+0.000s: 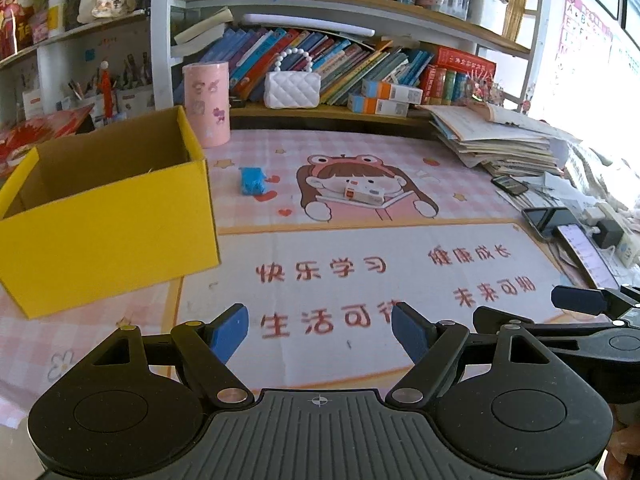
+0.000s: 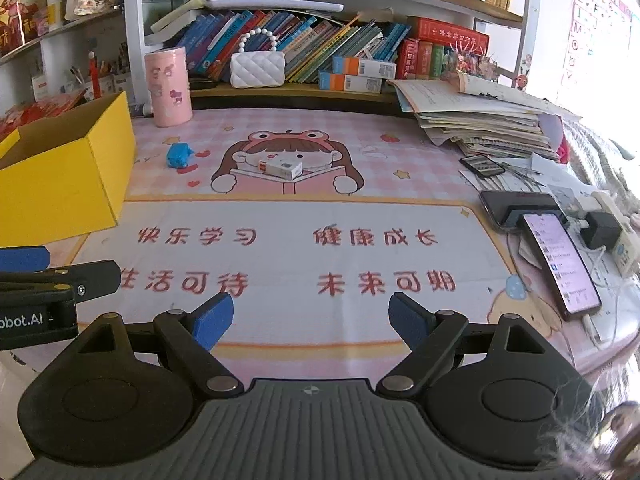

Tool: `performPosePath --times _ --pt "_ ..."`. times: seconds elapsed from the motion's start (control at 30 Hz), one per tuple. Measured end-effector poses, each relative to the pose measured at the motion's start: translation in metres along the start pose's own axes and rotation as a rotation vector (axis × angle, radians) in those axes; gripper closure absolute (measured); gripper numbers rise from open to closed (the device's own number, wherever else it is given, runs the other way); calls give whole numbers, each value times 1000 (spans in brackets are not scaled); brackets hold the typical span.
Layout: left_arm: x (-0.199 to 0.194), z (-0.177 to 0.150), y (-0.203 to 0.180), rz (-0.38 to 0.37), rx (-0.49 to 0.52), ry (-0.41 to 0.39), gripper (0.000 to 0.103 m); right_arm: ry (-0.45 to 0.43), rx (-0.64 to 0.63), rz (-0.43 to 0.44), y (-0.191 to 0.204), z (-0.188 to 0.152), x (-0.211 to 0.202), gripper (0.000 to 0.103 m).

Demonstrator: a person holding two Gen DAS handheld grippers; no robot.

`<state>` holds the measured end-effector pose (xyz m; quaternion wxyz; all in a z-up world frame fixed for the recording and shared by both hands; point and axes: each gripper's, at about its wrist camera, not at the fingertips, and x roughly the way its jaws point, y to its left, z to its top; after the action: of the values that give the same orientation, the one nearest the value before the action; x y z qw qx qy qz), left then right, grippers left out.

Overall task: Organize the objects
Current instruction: 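Withdraw both tools from the box toward the blue block and white box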

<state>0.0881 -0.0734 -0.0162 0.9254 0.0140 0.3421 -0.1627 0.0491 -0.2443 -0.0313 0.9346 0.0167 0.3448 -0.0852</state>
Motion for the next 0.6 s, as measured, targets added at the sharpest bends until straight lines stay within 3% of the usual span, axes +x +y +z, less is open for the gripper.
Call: performPosePath --times 0.6 --pt "74 86 -8 163 -13 -71 22 -50 -98 131 -19 81 99 21"
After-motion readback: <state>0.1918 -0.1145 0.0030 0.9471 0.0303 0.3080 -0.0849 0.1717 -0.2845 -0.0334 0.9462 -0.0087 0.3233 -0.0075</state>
